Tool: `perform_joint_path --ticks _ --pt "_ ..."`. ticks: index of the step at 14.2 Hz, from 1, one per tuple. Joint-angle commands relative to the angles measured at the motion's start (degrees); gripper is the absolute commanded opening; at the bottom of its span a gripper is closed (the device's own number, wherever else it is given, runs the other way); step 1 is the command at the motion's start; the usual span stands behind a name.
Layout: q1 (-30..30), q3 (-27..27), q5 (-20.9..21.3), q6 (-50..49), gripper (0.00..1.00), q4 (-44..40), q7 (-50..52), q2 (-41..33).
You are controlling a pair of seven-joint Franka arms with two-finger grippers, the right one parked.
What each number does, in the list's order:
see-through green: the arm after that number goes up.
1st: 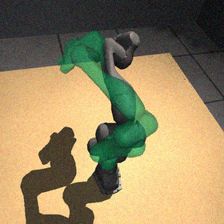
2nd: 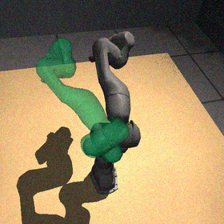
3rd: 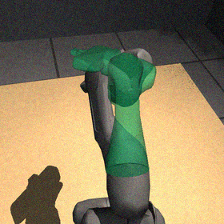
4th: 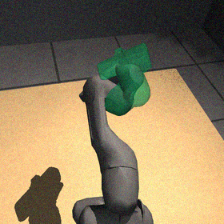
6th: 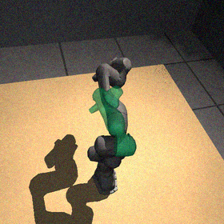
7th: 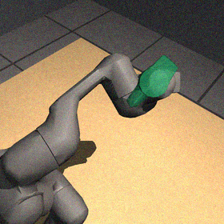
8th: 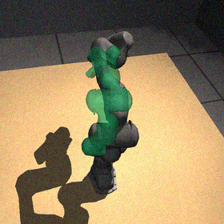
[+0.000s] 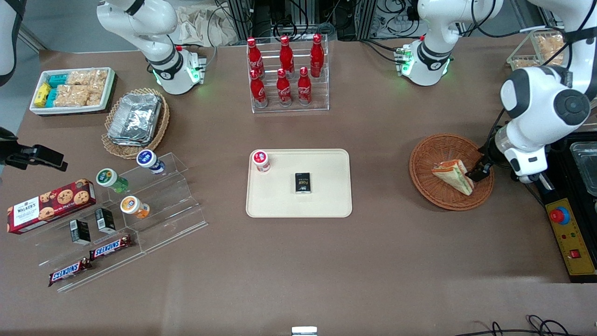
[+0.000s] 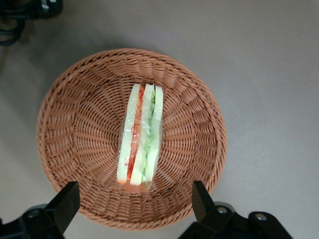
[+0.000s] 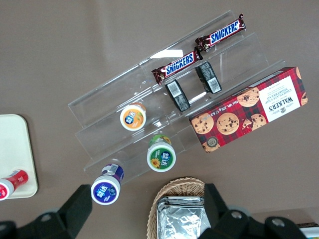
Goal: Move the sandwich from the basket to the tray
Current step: 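Lower the open left gripper over the sandwich in the wicker basket, then close the left gripper on the wrapped sandwich standing on edge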
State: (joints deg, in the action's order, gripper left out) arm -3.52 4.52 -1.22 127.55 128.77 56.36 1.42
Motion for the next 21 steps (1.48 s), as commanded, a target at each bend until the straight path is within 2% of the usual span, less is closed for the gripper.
perform_joint_path --ticks 1,8,12,13,14,15,19,21 --pt "0.0 -0.4 0.5 4.8 1.0 1.0 2.4 2.7" --pt "-0.3 -0.7 0.5 12.4 1.0 3.2 2.4 8.0" --pt "-0.1 -0.7 0.5 18.3 1.0 7.8 2.3 8.6" --pt "-0.1 -0.7 0.5 19.0 0.97 8.2 2.3 9.3" --pt "-0.2 -0.7 0.5 19.1 0.64 8.2 2.3 9.6" --pt "-0.2 -0.7 0.5 19.0 0.02 8.2 2.4 9.6" --pt "-0.2 -0.7 0.5 17.0 0.0 6.9 0.4 7.9" --pt "-0.3 -0.7 0.6 10.5 0.0 3.7 -2.4 6.2"
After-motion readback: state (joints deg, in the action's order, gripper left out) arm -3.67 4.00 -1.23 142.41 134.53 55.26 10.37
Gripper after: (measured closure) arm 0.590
